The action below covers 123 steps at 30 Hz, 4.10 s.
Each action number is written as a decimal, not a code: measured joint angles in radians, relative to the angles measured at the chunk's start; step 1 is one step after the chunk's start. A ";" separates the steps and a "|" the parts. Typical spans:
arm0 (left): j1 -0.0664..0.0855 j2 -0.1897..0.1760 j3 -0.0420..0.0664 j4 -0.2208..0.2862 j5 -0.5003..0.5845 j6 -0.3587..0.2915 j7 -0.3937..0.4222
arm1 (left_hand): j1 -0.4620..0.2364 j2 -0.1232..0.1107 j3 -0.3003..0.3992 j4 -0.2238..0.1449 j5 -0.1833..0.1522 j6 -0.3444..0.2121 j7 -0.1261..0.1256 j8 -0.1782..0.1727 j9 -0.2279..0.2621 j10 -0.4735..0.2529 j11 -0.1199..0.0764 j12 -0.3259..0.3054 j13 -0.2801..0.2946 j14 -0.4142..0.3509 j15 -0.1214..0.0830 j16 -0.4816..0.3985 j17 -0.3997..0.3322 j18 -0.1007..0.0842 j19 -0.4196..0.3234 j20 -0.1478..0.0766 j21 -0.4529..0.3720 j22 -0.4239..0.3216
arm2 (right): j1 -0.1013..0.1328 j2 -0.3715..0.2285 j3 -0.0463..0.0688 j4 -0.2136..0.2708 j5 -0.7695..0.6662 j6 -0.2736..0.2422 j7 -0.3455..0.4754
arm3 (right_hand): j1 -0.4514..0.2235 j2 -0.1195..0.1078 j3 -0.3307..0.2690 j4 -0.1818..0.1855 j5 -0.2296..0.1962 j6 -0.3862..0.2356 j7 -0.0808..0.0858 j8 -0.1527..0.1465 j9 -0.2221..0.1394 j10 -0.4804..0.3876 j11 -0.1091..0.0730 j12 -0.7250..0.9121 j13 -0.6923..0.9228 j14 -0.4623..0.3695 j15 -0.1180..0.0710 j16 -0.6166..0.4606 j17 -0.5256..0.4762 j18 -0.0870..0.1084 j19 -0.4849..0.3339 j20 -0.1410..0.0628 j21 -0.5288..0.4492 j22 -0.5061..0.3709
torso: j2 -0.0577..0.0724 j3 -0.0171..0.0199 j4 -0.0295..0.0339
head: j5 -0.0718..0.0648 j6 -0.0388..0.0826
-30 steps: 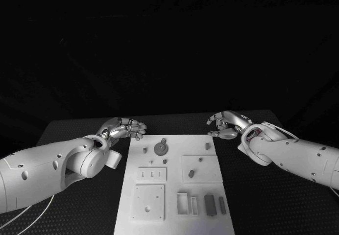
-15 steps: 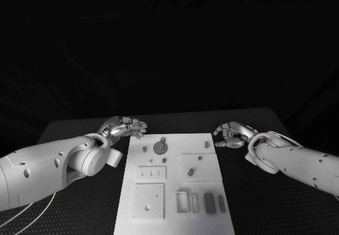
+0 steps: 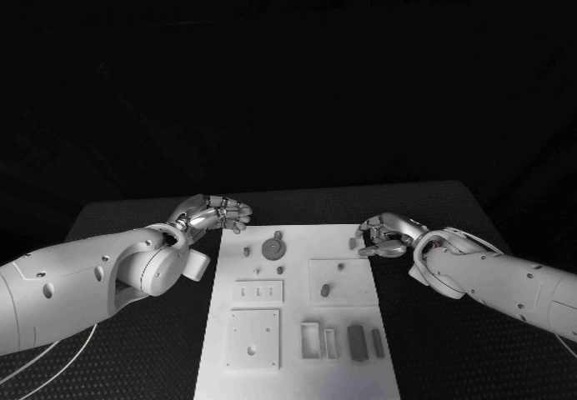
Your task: Assemble the parts on the task board
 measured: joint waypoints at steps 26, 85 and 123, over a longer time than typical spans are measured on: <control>0.000 -0.001 0.000 0.001 0.000 0.002 0.000 | -0.004 0.004 0.000 0.000 0.000 0.000 0.000 0.000 0.000 0.000 0.000 0.000 0.000 0.000 0.000 0.000 0.001 -0.004 0.000 0.000 0.000 0.000 | -0.002 0.029 0.000 -0.007 0.001 0.009 0.011 | 0.017 0.033 0.074 0.035 -0.125 0.060 -0.023 0.038 0.005 0.004 -0.004 0.011 -0.011 0.000 0.000 0.000 0.003 0.001 -0.002 0.002 0.000 0.000 | 0.000 -0.0009 0.0000 | 0.002 -0.007; 0.054 0.075 0.011 -0.032 -0.168 0.095 -0.194 | -0.198 0.010 -0.041 0.110 -0.004 0.100 -0.057 0.034 0.020 0.113 -0.062 0.060 0.055 0.072 -0.036 0.047 0.063 0.007 0.029 -0.029 0.039 -0.001 | 0.112 0.074 0.007 0.217 -0.150 -0.047 -0.235 | 0.020 0.096 0.181 0.028 -0.135 0.156 -0.060 0.097 0.028 0.054 -0.054 0.027 -0.018 0.029 -0.045 0.006 0.005 0.009 0.031 -0.010 0.012 -0.001 | -0.024 -0.0032 -0.0051 | 0.013 0.015; 0.059 0.164 0.000 -0.046 -0.276 0.136 -0.380 | -0.225 0.005 -0.025 0.138 -0.004 0.103 -0.052 0.020 0.007 0.086 -0.050 0.046 0.075 0.044 -0.027 0.051 0.078 -0.001 0.011 -0.029 0.047 0.000 | 0.122 0.156 0.006 0.341 -0.306 -0.060 -0.351 | 0.019 0.096 0.196 0.016 -0.132 0.165 -0.070 0.097 0.028 0.068 -0.054 0.027 -0.017 0.043 -0.049 0.011 0.006 0.017 0.045 -0.013 0.011 0.000 | -0.047 -0.0066 -0.0015 | 0.035 0.007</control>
